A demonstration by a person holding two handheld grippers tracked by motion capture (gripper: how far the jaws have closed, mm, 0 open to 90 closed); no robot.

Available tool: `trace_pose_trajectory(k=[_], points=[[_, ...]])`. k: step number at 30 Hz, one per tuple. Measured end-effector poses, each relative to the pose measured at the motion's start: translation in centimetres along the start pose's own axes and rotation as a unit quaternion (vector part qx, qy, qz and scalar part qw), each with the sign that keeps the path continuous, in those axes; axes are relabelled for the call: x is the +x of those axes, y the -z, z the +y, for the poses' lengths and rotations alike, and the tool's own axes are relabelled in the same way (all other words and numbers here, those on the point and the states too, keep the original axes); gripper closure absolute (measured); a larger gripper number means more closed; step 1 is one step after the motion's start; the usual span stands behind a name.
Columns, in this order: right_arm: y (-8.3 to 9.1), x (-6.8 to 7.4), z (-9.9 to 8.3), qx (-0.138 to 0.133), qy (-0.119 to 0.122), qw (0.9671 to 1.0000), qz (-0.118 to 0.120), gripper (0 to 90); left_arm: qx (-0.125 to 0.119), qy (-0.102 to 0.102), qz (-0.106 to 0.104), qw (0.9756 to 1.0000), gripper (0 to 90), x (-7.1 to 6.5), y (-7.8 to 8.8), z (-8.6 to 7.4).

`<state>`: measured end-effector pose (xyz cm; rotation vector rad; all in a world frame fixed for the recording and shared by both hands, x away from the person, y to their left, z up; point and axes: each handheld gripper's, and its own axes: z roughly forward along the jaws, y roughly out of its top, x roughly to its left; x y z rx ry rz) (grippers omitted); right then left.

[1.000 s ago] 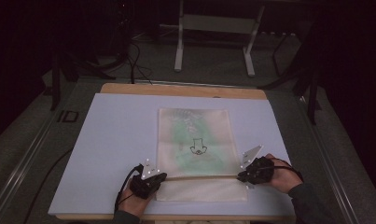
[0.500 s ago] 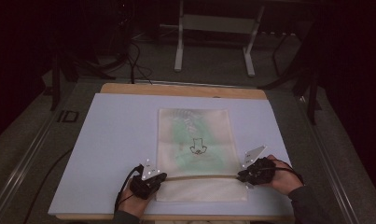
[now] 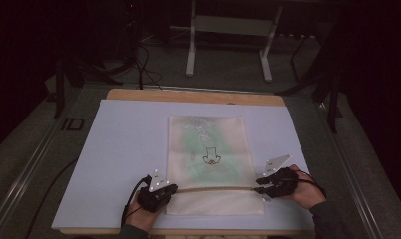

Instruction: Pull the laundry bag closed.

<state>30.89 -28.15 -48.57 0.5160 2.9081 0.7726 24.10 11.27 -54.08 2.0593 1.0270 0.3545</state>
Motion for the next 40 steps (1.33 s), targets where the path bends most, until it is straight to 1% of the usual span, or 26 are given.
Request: trace_pose_trajectory(k=[5,6,8,12,14,17,18,19,20,21,22,23,24,25,26,27,29,30,31,33,34,36,37,38,39,40], points=[[-0.1,-0.1,-0.1,-0.008,-0.009,0.9999,-0.003,63.1,0.0,0.001,0.0,1.0,85.2,0.0,0.0,0.0],[-0.1,-0.2,-0.1,-0.011,-0.015,0.9998,-0.007,62.9,-0.001,0.001,0.001,1.0,85.2,0.0,0.0,0.0],[-0.1,-0.2,-0.1,-0.015,-0.019,0.9997,-0.009,62.4,-0.001,0.002,0.001,1.0,85.1,0.0,0.0,0.0],[0.0,-0.2,-0.2,-0.019,-0.023,0.9995,-0.013,61.6,-0.002,0.002,0.001,1.0,84.9,0.0,0.0,0.0],[0.3,-0.3,-0.5,-0.03,-0.032,0.9989,-0.018,60.5,-0.002,0.003,0.0,1.0,84.8,0.0,0.0,0.0],[0.4,-0.4,-0.7,-0.035,-0.037,0.9985,-0.02,60.1,-0.003,0.004,-0.001,1.0,84.6,0.1,0.1,0.0],[0.5,-0.5,-0.9,-0.041,-0.043,0.9979,-0.025,59.3,-0.003,0.002,0.0,1.0,84.6,0.1,0.1,0.0],[0.5,-0.5,-0.9,-0.041,-0.043,0.9979,-0.025,59.3,-0.003,0.002,0.0,1.0,84.6,0.1,0.1,0.0],[0.7,-0.6,-1.2,-0.05,-0.048,0.9973,-0.027,57.5,-0.003,0.003,0.0,1.0,84.6,0.1,0.1,0.1],[0.7,-0.6,-1.2,-0.05,-0.048,0.9973,-0.027,57.5,-0.003,0.004,0.0,1.0,84.6,0.0,0.1,0.1],[0.9,-0.8,-1.4,-0.063,-0.058,0.9959,-0.031,56.9,-0.004,0.004,0.001,1.0,84.4,0.1,0.2,0.0],[0.9,-0.8,-1.4,-0.063,-0.058,0.9959,-0.031,56.9,-0.004,0.004,0.001,1.0,84.4,0.1,0.2,0.0],[1.1,-0.9,-1.7,-0.074,-0.066,0.9946,-0.033,56.6,-0.003,0.002,0.001,1.0,84.4,0.1,0.2,0.0],[1.1,-0.9,-1.7,-0.074,-0.066,0.9946,-0.033,56.6,-0.004,0.002,0.001,1.0,84.4,0.1,0.2,0.0],[1.2,-1.0,-2.0,-0.079,-0.076,0.9931,-0.042,56.1,-0.005,0.004,0.002,1.0,84.4,0.1,0.2,0.0],[1.2,-1.0,-2.0,-0.079,-0.076,0.9931,-0.042,56.1,-0.005,0.004,0.002,1.0,84.4,0.1,0.2,0.0],[1.3,-1.1,-2.3,-0.077,-0.08,0.9926,-0.049,55.7,-0.006,0.005,0.002,1.0,84.1,0.1,0.3,0.1],[1.3,-1.1,-2.6,-0.078,-0.087,0.9916,-0.055,55.3,-0.004,0.006,0.002,1.0,84.1,0.2,0.3,0.1],[1.3,-1.1,-2.6,-0.078,-0.087,0.9916,-0.055,55.3,-0.005,0.008,0.002,1.0,84.1,0.2,0.3,0.1],[1.4,-1.2,-2.9,-0.085,-0.096,0.9902,-0.056,54.9,-0.005,0.011,0.003,0.9999,84.1,0.3,0.4,0.1],[1.4,-1.2,-3.2,-0.085,-0.1,0.9895,-0.059,54.5,-0.006,0.011,0.005,0.9999,83.3,0.3,0.4,0.1],[1.3,-1.2,-3.3,-0.087,-0.102,0.9891,-0.061,54.1,-0.009,0.013,0.011,0.9998,82.7,0.5,0.6,0.2],[1.3,-1.3,-3.5,-0.09,-0.107,0.9881,-0.065,53.4,-0.01,0.014,0.014,0.9998,81.8,0.5,0.6,0.2],[1.2,-1.5,-3.8,-0.092,-0.116,0.9863,-0.073,52.0,-0.013,0.018,0.029,0.9993,78.6,0.8,0.9,0.2],[1.2,-1.5,-3.8,-0.092,-0.116,0.9863,-0.073,52.0,-0.013,0.018,0.029,0.9993,75.4,0.8,0.9,0.2],[1.1,-1.6,-4.0,-0.094,-0.121,0.985,-0.08,49.9,-0.015,0.024,0.036,0.9989,75.4,1.1,1.1,0.2]])
